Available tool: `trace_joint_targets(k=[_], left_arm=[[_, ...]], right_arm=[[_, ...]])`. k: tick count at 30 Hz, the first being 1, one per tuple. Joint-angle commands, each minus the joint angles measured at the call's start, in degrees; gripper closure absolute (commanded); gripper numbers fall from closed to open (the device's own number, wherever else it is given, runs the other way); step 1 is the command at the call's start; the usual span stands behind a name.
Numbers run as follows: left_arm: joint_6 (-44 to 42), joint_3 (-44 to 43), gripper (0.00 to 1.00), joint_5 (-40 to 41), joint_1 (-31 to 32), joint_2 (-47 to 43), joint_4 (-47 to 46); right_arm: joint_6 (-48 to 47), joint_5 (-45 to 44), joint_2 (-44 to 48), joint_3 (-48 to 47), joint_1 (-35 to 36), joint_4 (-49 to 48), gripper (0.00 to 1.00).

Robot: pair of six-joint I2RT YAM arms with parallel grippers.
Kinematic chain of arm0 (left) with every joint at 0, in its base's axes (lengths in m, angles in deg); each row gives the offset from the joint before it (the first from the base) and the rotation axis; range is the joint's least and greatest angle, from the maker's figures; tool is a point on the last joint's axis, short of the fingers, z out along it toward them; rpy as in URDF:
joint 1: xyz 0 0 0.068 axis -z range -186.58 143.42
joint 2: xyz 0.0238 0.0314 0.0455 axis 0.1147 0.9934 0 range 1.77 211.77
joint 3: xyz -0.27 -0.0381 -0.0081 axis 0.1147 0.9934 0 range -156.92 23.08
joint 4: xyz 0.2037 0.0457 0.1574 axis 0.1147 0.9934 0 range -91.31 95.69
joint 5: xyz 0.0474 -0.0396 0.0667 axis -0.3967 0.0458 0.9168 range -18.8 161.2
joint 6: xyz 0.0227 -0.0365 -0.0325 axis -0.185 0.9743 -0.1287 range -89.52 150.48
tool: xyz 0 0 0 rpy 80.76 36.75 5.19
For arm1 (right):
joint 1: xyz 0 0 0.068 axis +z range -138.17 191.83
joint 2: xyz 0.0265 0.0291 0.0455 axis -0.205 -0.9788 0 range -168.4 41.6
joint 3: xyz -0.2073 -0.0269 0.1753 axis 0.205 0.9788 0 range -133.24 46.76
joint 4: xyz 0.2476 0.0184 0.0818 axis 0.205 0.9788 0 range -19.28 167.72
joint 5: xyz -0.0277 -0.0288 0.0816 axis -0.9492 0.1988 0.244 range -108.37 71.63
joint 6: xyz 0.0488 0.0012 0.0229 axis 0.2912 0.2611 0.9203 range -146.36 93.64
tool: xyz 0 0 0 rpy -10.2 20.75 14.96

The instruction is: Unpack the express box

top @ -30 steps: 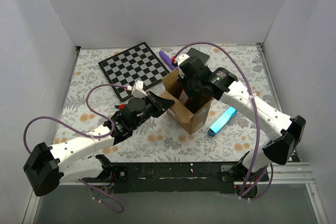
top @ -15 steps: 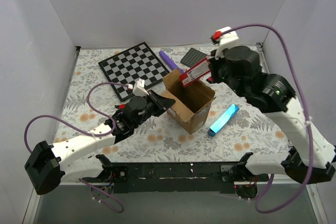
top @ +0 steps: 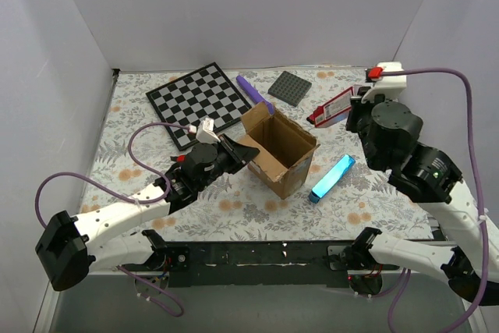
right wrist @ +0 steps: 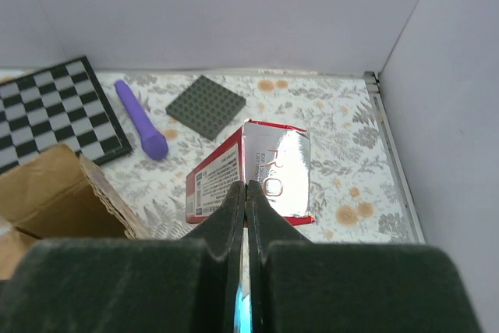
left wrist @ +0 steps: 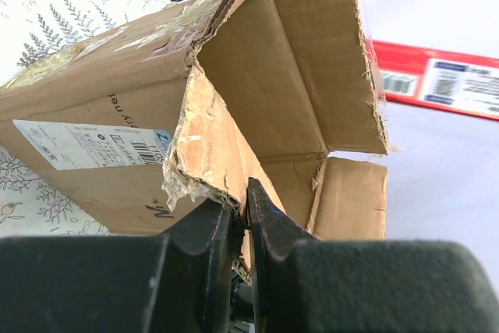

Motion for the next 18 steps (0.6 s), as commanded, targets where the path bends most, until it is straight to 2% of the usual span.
trace_joint_targets(k=[1,7,11,13,14,16,17,18], left_arm=[[-4.4,3.8,0.92,3.4,-0.5,1.6,17.0],[-4.6,4.1,0.91,4.7,-0.5,-0.5,18.6],[-4.3,5.4,0.91,4.9,-0.5,-1.9,18.8],[-4.2,5.5,0.91,5.2,-0.5,-2.4,19.0],[-4.4,5.5,0.91,5.3,-0.5,-2.5,19.5],[-4.5,5.5,0.91,5.6,-0.5,-2.7,19.6],[-4.6,5.4,0.91,5.8,-0.5,-2.7,19.6],[-4.6,5.4,0.91,5.8,-0.5,-2.6,19.6]], right_arm=[[1.9,-2.0,-0.8,2.9,0.0,-1.2,0.99],[5.2,0.3,-1.9,8.6,-0.3,2.8,0.99],[6.3,3.0,0.0,17.5,-2.1,-0.1,0.99],[7.1,5.7,-0.2,18.4,-3.2,-0.3,0.99],[7.6,6.5,-0.4,18.4,-4.0,0.0,0.95],[8.1,7.6,-1.1,18.2,-4.6,1.0,0.78],[8.1,7.8,-1.2,18.0,-4.8,1.1,0.62],[8.1,8.1,-1.3,17.8,-4.8,1.1,0.56]])
